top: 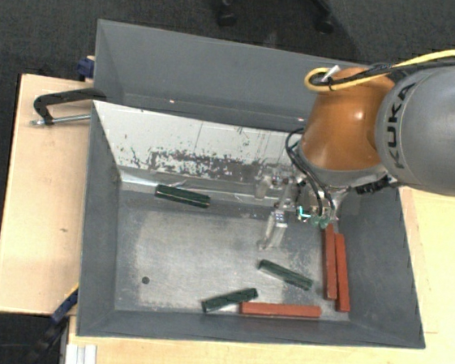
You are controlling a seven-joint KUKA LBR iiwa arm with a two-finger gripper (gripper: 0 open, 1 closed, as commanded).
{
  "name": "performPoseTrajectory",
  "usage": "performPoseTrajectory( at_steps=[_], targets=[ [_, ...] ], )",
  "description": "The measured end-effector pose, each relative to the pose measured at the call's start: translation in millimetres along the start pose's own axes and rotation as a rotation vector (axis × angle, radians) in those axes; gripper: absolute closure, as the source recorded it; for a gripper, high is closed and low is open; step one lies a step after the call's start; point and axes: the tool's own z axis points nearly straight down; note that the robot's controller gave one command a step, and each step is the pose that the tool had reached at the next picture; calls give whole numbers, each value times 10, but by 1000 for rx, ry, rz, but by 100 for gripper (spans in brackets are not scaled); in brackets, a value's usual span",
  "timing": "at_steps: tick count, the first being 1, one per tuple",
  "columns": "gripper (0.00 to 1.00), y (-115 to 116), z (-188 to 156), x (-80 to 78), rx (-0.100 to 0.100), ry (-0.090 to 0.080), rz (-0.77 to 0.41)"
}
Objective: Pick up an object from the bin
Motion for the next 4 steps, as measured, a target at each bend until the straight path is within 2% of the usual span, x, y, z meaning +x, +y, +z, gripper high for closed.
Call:
performPoseTrajectory(
  at_steps=[1, 2, 3, 4],
  targets=[
    [0, 177, 600, 13, -1, -2, 115],
    [0, -410, 265, 587, 2, -6, 228],
    [0, -465, 278, 752, -1, -6, 287],
    [0, -526, 588, 830, -2, -3, 548]
  ],
)
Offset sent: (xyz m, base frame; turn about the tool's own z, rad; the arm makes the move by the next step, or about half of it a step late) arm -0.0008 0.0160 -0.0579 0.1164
